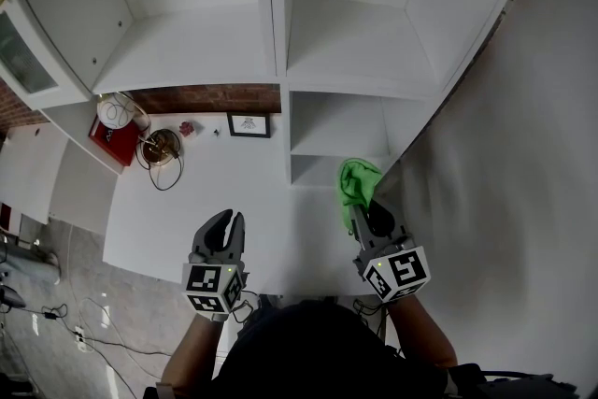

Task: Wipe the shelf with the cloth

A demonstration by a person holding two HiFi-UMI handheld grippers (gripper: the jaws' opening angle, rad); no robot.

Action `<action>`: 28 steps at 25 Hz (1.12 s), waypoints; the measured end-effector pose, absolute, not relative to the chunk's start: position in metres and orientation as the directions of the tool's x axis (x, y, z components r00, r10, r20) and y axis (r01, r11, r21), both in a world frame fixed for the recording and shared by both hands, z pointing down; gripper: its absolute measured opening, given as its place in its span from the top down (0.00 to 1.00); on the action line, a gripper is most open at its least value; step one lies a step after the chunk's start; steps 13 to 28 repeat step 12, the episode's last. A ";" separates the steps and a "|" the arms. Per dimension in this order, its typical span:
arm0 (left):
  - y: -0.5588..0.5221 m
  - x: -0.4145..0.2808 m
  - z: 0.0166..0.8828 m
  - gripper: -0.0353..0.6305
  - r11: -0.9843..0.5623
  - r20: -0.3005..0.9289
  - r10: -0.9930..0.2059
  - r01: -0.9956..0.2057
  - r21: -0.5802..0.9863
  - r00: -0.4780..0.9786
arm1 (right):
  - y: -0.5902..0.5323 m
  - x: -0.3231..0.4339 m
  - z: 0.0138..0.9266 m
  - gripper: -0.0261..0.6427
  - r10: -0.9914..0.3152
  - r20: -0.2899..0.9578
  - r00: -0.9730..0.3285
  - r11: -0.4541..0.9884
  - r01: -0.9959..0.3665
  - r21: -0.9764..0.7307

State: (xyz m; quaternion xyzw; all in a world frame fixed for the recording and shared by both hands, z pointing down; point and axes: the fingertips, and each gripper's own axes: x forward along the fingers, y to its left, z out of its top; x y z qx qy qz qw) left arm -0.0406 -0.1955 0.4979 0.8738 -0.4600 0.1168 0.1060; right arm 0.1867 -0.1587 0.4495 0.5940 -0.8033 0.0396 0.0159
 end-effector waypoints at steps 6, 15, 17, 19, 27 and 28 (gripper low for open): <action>-0.191 -0.042 0.500 0.85 -0.556 0.305 -0.776 -0.827 0.079 0.551 | -0.155 0.185 0.449 0.89 -0.953 0.074 -0.293 0.291 -0.956 -0.038; -0.186 -0.041 0.502 0.85 -0.561 0.313 -0.771 -0.824 0.079 0.555 | -0.151 0.185 0.447 0.89 -0.953 0.069 -0.295 0.293 -0.955 -0.033; -0.186 -0.041 0.502 0.85 -0.561 0.313 -0.771 -0.824 0.079 0.555 | -0.151 0.185 0.447 0.89 -0.953 0.069 -0.295 0.293 -0.955 -0.033; -0.186 -0.041 0.502 0.85 -0.561 0.313 -0.771 -0.824 0.079 0.555 | -0.151 0.185 0.447 0.89 -0.953 0.069 -0.295 0.293 -0.955 -0.033; -0.186 -0.041 0.502 0.85 -0.561 0.313 -0.771 -0.824 0.079 0.555 | -0.151 0.185 0.447 0.89 -0.953 0.069 -0.295 0.293 -0.955 -0.033; -0.186 -0.041 0.502 0.85 -0.561 0.313 -0.771 -0.824 0.079 0.555 | -0.151 0.185 0.447 0.89 -0.953 0.069 -0.295 0.293 -0.955 -0.033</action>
